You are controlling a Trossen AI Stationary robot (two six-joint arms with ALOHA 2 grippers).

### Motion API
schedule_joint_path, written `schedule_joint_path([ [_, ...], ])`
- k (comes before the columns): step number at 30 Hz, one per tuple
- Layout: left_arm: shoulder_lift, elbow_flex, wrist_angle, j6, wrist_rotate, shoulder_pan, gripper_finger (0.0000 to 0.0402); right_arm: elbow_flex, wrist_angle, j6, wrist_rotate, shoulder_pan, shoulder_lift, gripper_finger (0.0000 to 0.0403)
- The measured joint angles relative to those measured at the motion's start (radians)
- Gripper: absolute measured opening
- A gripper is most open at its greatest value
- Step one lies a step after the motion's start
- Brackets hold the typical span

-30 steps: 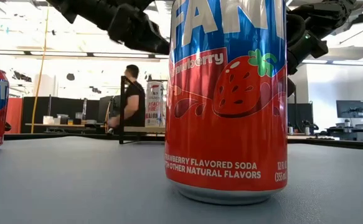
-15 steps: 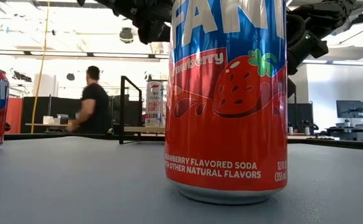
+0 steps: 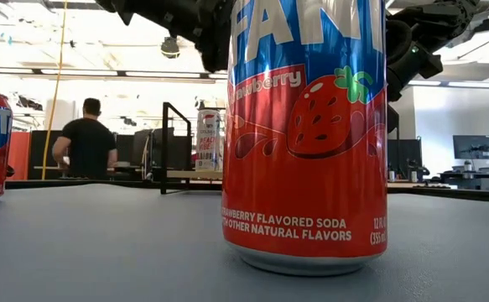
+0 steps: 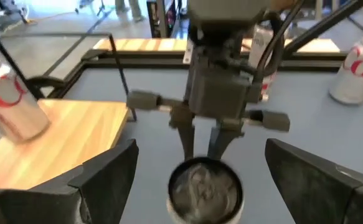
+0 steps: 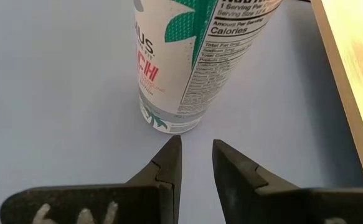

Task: Place canned beverage on shelf
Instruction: Put the left white-pink soda can on the shelf aligned with the other white-pink soda can

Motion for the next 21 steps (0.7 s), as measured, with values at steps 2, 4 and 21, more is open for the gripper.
schedule_joint_path([
  [2, 0.027, -0.003, -0.006, -0.001, 0.000, 0.000, 0.0341, 0.000, -0.001, 0.000, 0.000, 0.000, 0.000, 0.0097],
  [4, 0.065, -0.003, 0.036, -0.001, 0.008, 0.000, 0.0341, 0.000, 0.001, 0.000, 0.000, 0.000, 0.000, 0.0097],
  [21, 0.094, 0.007, 0.027, 0.028, 0.029, 0.000, 0.0341, 0.000, 0.002, -0.001, -0.002, 0.000, 0.000, 0.0097],
])
